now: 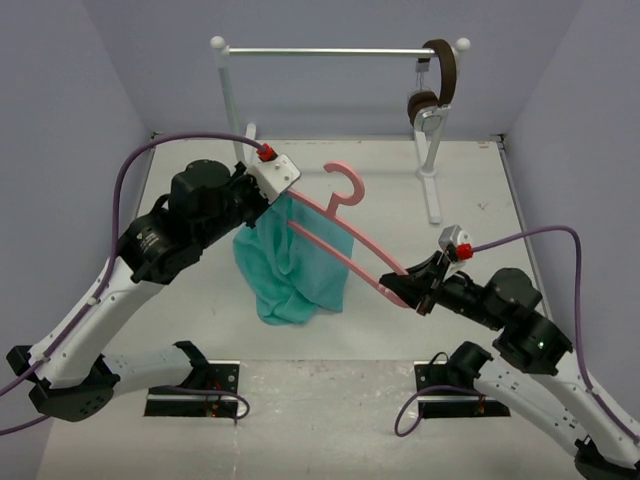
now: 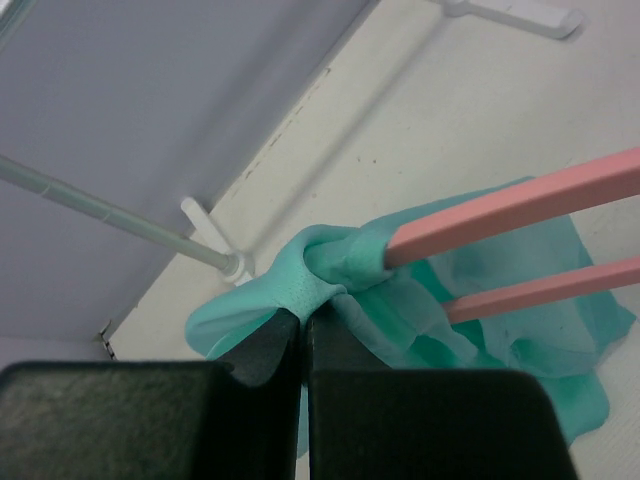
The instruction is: Place the t-shirt on the hanger
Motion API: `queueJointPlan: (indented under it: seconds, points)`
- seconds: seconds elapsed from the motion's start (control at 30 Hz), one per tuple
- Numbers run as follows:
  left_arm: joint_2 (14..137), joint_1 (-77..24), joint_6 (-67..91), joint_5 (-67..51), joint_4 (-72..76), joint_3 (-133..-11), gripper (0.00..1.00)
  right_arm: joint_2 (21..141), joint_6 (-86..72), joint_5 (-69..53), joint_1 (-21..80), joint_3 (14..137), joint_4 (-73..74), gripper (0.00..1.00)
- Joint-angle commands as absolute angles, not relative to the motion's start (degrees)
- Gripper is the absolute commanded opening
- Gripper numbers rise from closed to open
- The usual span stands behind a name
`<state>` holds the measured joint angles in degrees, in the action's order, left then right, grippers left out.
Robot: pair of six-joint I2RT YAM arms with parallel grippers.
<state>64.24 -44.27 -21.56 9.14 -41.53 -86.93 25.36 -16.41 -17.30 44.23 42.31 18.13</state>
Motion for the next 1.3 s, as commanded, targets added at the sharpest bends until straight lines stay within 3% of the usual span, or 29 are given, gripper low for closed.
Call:
queueJointPlan:
  seconds: [0.0,0.1,0.17,0.23,0.27,0.37,0.4,0.6,0.9,1.0,1.1,1.27]
  points:
    - [64.14,-44.3,-23.25,5.7,-41.33,-90.79,0.0,31.27,-15.47,-23.96,44.42,41.22,8.0,0.0]
    - [63.02,-44.3,-21.01,12.12,-39.22,-91.49,0.06,31.55,-17.22,-21.36,44.38,38.84,5.36,0.0]
    - [61.73,-44.3,-18.84,21.81,-37.39,-90.67,0.27,27.37,-19.93,-19.13,44.38,34.23,-1.12,0.0]
    - [60.67,-44.3,-17.04,28.99,-35.73,-89.46,0.67,23.92,-22.41,-17.45,44.4,30.76,-7.34,0.0]
    - [60.21,-44.3,-16.26,30.48,-35.34,-88.69,0.71,23.2,-23.11,-16.44,44.47,29.97,-9.82,0.0]
    - [59.4,-44.3,-12.04,29.7,-35.36,-88.16,0.97,21.61,-25.77,-13.44,44.4,26.66,-15.11,0.0]
    - [58.97,-44.3,-9.78,28.54,-35.48,-88.15,0.98,21.55,-26.63,-12.64,44.46,25.98,-16.65,0.0]
    - [55.46,-44.3,-0.54,7.41,-32.94,-82.12,1.0,21.88,-29.11,-9.82,44.47,23.47,-21.97,0.0]
    - [56.95,-44.38,3.66,11.93,-23.45,-72.77,1.0,24.09,-30.23,-9.58,44.46,26.76,-17.61,0.0]
    - [58.86,-44.38,4.32,11.58,-21.08,-73.06,0.9,24.38,-30.22,-8.53,44.4,27.64,-15.56,0.0]
    - [60.78,-44.33,4.89,13.42,-20.07,-73.87,0.54,24.78,-30.2,-8.76,44.44,28.3,-14.41,0.0]
    - [62.87,-44.38,4.71,16.17,-18.65,-74.27,0.38,24.52,-29.8,-9.4,44.47,28.95,-12.58,0.0]
